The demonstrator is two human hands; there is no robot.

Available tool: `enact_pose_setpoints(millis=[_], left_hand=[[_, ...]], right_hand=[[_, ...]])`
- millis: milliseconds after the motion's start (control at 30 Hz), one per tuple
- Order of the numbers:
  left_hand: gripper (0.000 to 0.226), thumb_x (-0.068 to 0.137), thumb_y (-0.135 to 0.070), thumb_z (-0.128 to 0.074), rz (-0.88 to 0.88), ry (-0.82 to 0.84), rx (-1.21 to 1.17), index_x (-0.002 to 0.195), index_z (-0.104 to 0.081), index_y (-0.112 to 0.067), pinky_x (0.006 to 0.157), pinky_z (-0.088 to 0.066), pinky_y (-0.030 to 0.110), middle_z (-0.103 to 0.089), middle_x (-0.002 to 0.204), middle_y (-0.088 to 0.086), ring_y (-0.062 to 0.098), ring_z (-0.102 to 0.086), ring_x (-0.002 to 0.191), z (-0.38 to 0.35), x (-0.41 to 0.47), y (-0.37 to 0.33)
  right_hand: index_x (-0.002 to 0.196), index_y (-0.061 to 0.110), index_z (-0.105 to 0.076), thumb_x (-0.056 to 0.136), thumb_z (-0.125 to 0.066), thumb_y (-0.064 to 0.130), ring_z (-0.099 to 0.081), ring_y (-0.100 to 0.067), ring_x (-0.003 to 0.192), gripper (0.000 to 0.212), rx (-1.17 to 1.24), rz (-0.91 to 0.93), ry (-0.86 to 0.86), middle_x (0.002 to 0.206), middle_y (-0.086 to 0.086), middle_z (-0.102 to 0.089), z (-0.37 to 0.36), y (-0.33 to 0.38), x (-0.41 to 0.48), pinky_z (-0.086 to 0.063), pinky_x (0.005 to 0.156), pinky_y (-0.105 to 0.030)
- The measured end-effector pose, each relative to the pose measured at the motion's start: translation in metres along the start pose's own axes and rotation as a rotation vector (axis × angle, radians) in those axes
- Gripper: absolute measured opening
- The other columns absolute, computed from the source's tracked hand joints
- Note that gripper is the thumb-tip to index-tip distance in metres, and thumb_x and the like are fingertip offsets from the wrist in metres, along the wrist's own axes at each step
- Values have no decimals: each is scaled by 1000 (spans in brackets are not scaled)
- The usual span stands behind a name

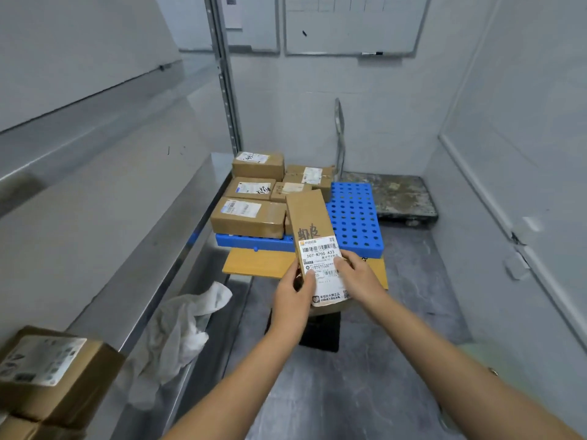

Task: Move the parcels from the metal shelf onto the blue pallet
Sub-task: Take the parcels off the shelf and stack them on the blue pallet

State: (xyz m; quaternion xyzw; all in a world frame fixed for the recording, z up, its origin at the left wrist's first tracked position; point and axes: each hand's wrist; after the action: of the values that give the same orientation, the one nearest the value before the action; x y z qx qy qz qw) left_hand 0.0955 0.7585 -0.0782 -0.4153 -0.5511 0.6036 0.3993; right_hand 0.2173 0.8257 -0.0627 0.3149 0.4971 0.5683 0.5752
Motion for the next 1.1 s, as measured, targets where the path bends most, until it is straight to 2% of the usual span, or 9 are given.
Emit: enact_pose_setpoints(millis=[133, 233, 300, 367, 500, 600, 733, 900, 1100], left_hand=[[28, 97, -23, -54, 13, -8, 17, 122, -63, -31, 64, -50, 10, -71, 99, -20, -5, -67, 87, -48, 38, 0], [33, 96, -27, -55, 25, -35, 27, 128, -61, -28, 75, -54, 18, -71, 107, -15, 0, -66, 95, -85, 69, -2], [35, 96, -27, -55, 30, -68, 15, 131, -59, -27, 83, -56, 27, -69, 113, -11, 5, -65, 102, -112, 93, -4], [32, 97, -26, -55, 21, -96, 2, 128, -59, -28, 77, -56, 22, -69, 113, -11, 5, -65, 101, -136, 114, -9], [32, 97, -26, -54, 23, -152, -19, 129, -56, -28, 82, -57, 30, -67, 116, -9, 9, -64, 105, -181, 152, -21], [29, 97, -27, -55, 19, -208, -20, 126, -57, -32, 76, -57, 25, -68, 114, -11, 6, -65, 102, -209, 177, -26], [30, 97, -28, -55, 30, -286, -22, 127, -57, -29, 82, -57, 30, -67, 115, -10, 7, -64, 104, -228, 197, -22], [24, 97, -28, -55, 44, -393, -16, 100, -55, -52, 65, -54, 17, -69, 98, -20, -4, -66, 87, -228, 226, -24], [25, 98, -27, -54, 38, -552, -59, 121, -54, -36, 61, -50, 12, -67, 103, -18, -5, -66, 87, -209, 265, -11]], right_hand=[[126, 21, -52, 101, -41, 27, -59, 7, 77, 28, 14, -6, -18, 96, 17, -61, 38, -9, 45, -43, 50, -9], [125, 18, -53, 101, -42, 26, -61, 4, 78, 28, 20, 14, -5, 101, 10, -64, 68, -12, 86, -44, 51, -8], [127, 18, -52, 101, -43, 27, -63, -4, 84, 30, 23, 28, 24, 112, 1, -65, 90, -11, 118, -51, 63, -18], [129, 19, -52, 100, -43, 29, -65, -11, 90, 32, 1, 41, 52, 114, 1, -65, 108, -8, 147, -55, 77, -32], [131, 18, -51, 101, -44, 28, -66, -18, 95, 32, 5, 70, 107, 117, -3, -65, 144, -3, 201, -55, 82, -39], [133, 18, -50, 100, -44, 29, -64, -18, 97, 35, -38, 82, 156, 119, -2, -63, 166, -2, 237, -53, 76, -32], [132, 21, -50, 100, -44, 32, -66, -13, 87, 34, -81, 103, 263, 109, 3, -66, 175, 2, 272, -53, 68, -28], [135, 22, -48, 100, -43, 34, -63, 3, 71, 37, -99, 135, 360, 97, 13, -64, 162, 12, 306, -43, 46, -11], [134, 24, -49, 100, -40, 33, -66, -9, 88, 36, -154, 168, 501, 112, 4, -66, 121, 30, 353, -53, 65, -25]])
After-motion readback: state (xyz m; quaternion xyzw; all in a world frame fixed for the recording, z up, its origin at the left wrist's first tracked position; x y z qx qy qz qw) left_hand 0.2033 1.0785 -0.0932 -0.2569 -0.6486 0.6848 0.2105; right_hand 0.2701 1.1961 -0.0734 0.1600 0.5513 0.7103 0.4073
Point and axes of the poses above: each hand's wrist, its own x-axis towards the middle knuckle, its own z-axis out of the back of the hand, y = z × x
